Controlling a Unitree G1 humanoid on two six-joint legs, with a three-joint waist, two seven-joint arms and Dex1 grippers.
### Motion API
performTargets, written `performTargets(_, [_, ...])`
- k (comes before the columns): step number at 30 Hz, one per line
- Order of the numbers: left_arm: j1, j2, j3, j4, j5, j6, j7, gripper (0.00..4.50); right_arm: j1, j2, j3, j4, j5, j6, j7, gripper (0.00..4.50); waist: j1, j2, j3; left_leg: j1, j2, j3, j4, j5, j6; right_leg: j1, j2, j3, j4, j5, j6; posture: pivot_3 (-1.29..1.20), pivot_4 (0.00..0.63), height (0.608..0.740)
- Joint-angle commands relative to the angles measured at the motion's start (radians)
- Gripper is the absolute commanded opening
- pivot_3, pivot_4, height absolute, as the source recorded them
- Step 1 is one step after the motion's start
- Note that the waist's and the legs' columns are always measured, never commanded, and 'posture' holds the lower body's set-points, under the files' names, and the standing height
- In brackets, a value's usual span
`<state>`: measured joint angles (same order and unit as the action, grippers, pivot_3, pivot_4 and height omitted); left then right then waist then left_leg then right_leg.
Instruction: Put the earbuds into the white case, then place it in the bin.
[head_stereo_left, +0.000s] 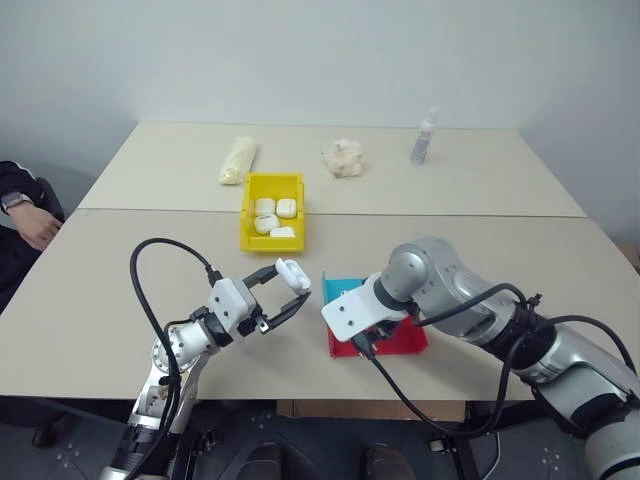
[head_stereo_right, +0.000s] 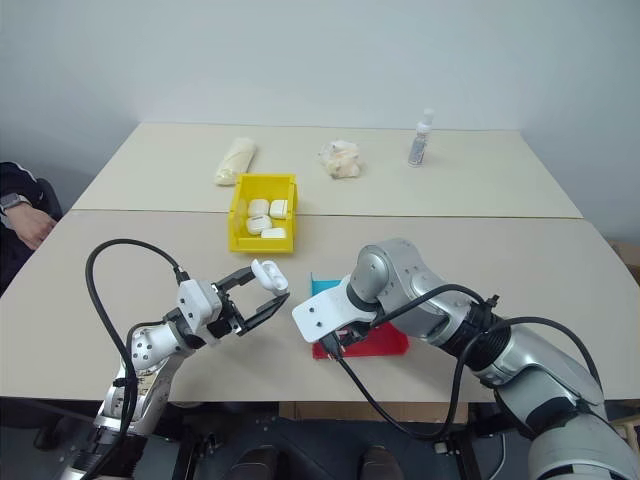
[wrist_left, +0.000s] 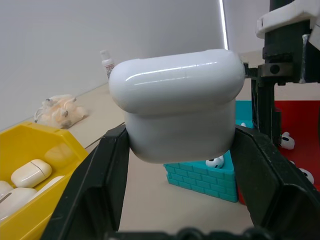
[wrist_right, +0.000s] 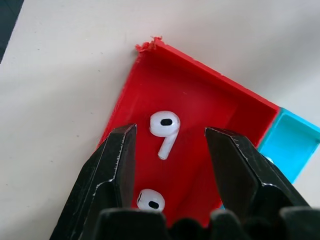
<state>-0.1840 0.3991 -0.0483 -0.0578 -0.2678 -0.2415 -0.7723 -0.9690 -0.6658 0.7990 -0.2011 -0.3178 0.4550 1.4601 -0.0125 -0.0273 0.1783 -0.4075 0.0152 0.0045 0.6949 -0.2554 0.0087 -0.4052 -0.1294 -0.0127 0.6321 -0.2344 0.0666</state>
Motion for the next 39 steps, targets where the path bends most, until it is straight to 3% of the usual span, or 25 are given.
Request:
performTargets(1, [0.006, 0.009, 0.01, -0.047, 0.011, 0.0, 0.016, 2.76, 0.003, 0.01, -0.017, -0.003, -0.016, -0.021, 0.009, 2.63, 0.0, 0.0, 0.0, 0.0, 0.0, 0.0, 0.0, 0.0, 0.0, 0.0, 0.0, 0.0, 0.0, 0.0, 0.0, 0.0, 0.15, 0.74])
performTargets(19, [0.012, 0.01, 0.005, -0.05, 0.028, 0.011, 0.023, 2.76, 0.038, 0.039, -0.021, 0.034, -0.09, -0.056, -0.005, 2.63, 0.0, 0.0, 0.0, 0.0, 0.0, 0.0, -0.001, 0.0, 0.0, 0.0, 0.0, 0.0, 0.0, 0.0, 0.0, 0.0, 0.15, 0.74])
performTargets(22, [0.013, 0.013, 0.004, -0.052, 0.026, 0.018, 0.021, 2.76, 0.04, 0.042, -0.026, 0.033, -0.087, -0.059, -0.002, 2.04, 0.0, 0.0, 0.0, 0.0, 0.0, 0.0, -0.001, 0.0, 0.0, 0.0, 0.0, 0.0, 0.0, 0.0, 0.0, 0.0, 0.15, 0.74])
performTargets(38, [0.021, 0.015, 0.007, -0.062, 0.029, 0.034, 0.021, 2.76, 0.048, 0.051, -0.029, 0.035, -0.098, -0.074, 0.004, 2.04, 0.0, 0.0, 0.0, 0.0, 0.0, 0.0, -0.001, 0.0, 0.0, 0.0, 0.0, 0.0, 0.0, 0.0, 0.0, 0.0, 0.15, 0.74])
performTargets(39, [0.021, 0.014, 0.006, -0.061, 0.03, 0.034, 0.022, 2.76, 0.05, 0.049, -0.029, 0.033, -0.098, -0.078, 0.005, 1.86, 0.0, 0.0, 0.0, 0.0, 0.0, 0.0, -0.001, 0.0, 0.0, 0.0, 0.0, 0.0, 0.0, 0.0, 0.0, 0.0, 0.15, 0.74])
